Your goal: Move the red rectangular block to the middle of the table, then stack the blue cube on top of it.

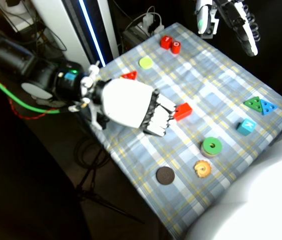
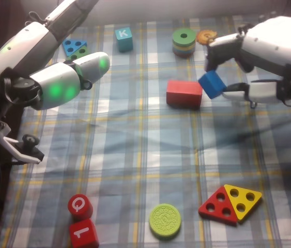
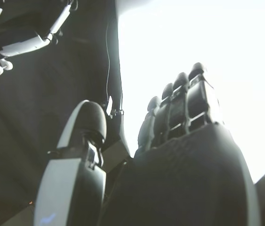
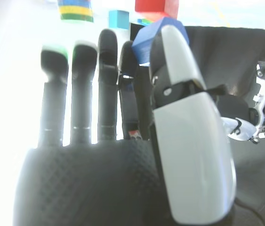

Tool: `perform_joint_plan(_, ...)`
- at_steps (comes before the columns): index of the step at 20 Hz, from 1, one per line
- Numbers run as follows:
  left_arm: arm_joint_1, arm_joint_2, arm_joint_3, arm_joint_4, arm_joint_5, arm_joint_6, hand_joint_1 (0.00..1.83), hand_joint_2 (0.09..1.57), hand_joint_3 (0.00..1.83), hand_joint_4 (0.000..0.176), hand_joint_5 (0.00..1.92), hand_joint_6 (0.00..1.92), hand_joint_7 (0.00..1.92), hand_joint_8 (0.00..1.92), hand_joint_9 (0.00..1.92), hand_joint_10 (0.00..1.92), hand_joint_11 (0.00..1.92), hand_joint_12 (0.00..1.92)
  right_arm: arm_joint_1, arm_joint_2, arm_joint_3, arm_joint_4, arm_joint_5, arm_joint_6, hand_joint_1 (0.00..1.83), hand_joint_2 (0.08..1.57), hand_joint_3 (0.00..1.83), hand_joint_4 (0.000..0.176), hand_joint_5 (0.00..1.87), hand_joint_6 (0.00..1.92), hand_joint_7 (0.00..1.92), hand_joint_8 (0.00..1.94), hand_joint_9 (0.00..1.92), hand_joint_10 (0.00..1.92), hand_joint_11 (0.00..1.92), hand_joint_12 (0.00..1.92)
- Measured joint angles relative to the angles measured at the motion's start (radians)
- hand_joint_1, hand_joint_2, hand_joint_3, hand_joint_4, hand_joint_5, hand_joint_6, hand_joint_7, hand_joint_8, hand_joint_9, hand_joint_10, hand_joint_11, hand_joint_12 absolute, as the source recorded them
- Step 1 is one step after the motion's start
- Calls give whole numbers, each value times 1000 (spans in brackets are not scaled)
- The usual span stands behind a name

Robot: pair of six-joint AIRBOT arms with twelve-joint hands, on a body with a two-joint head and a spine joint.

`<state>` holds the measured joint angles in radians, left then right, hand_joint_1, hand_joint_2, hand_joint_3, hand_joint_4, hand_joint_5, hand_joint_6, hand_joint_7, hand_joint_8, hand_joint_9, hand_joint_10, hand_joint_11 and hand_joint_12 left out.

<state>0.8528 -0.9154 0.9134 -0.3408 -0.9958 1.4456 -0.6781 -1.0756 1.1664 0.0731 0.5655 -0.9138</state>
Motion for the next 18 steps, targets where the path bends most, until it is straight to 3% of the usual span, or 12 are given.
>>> perform_joint_plan(1, 0, 0, 0, -2, 0, 0, 563, 1407, 5, 30, 7, 2, 0, 0, 0, 0, 0, 0, 12, -10, 8, -7, -2, 0, 1221, 1205, 0, 0, 825, 1013, 846, 1519, 1019, 1770, 1042, 1921)
perform_joint_plan(2, 0, 0, 0, -4, -2, 0, 579, 1407, 3, 40, 4, 1, 0, 0, 0, 0, 0, 0, 29, -25, 22, -16, -10, 0, 1159, 1160, 0, 0, 899, 1082, 954, 1704, 1086, 1859, 1138, 1921)
perform_joint_plan(3, 2, 0, 1, -5, -2, 0, 595, 1398, 0, 48, 19, 6, 0, 0, 0, 0, 0, 0, 42, -39, 35, -21, -22, 0, 1141, 1164, 0, 0, 880, 1142, 844, 1885, 946, 1909, 997, 1921)
perform_joint_plan(4, 6, 0, 1, -8, -7, 0, 558, 1401, 1, 51, 17, 4, 0, 0, 0, 0, 0, 0, 47, -54, 49, -27, -33, 0, 1175, 1214, 5, 0, 870, 1106, 709, 1645, 585, 1748, 590, 1921)
perform_joint_plan(5, 8, 0, 1, -10, -6, 0, 537, 1403, 2, 39, 16, 3, 0, 0, 0, 0, 0, 0, 58, -71, 63, -33, -55, 0, 1154, 1234, 5, 0, 801, 1225, 716, 1526, 543, 1700, 554, 1921)
perform_joint_plan(6, 10, 0, 1, -11, -8, -1, 549, 1406, 2, 24, 21, 3, 0, 0, 0, 0, 0, 0, 68, -96, 84, -40, -78, 0, 1224, 1203, 0, 0, 765, 1126, 896, 1389, 741, 1692, 747, 1921)
perform_joint_plan(7, 11, 0, 1, -13, -7, -3, 558, 1407, 1, 19, 24, 4, 0, 0, 0, 0, 0, 0, 76, -113, 98, -44, -99, 0, 1238, 1179, 0, 0, 802, 1072, 943, 1315, 762, 1591, 645, 1921)
perform_joint_plan(9, 11, 0, 5, -13, -8, -9, 558, 1401, 0, 29, 20, 2, 0, 0, 0, 0, 0, 0, 77, -142, 124, -48, -132, 0, 1222, 1152, 0, 0, 877, 1031, 962, 1211, 797, 1385, 627, 1814)
perform_joint_plan(13, 13, 0, 7, -15, -9, -15, 602, 1400, 0, 28, 16, 0, 0, 0, 0, 0, 0, 0, 86, -170, 173, -39, -177, 13, 1172, 1195, 4, 1, 849, 1141, 815, 1362, 653, 1577, 586, 1912)
perform_joint_plan(14, 13, 0, 7, -17, -8, -15, 582, 1399, 0, 41, 20, 1, 0, 0, 0, 0, 0, 0, 89, -173, 183, -40, -184, 12, 909, 1170, 0, 0, 459, 914, 528, 1192, 428, 1697, 384, 1921)
perform_joint_plan(15, 13, 0, 7, -15, -9, -18, 581, 1398, 0, 47, 24, 3, 0, 0, 0, 0, 0, 0, 90, -177, 192, -40, -193, 9, 887, 1131, 0, 0, 358, 577, 474, 919, 351, 1479, 276, 1873)
perform_joint_plan(18, 19, 0, 7, -16, -14, -24, 604, 1392, 0, 40, 33, 6, 0, 0, 0, 0, 0, 0, 89, -180, 196, -32, -222, 8, 839, 1155, 1, 0, 248, 408, 383, 653, 275, 1175, 161, 1731)
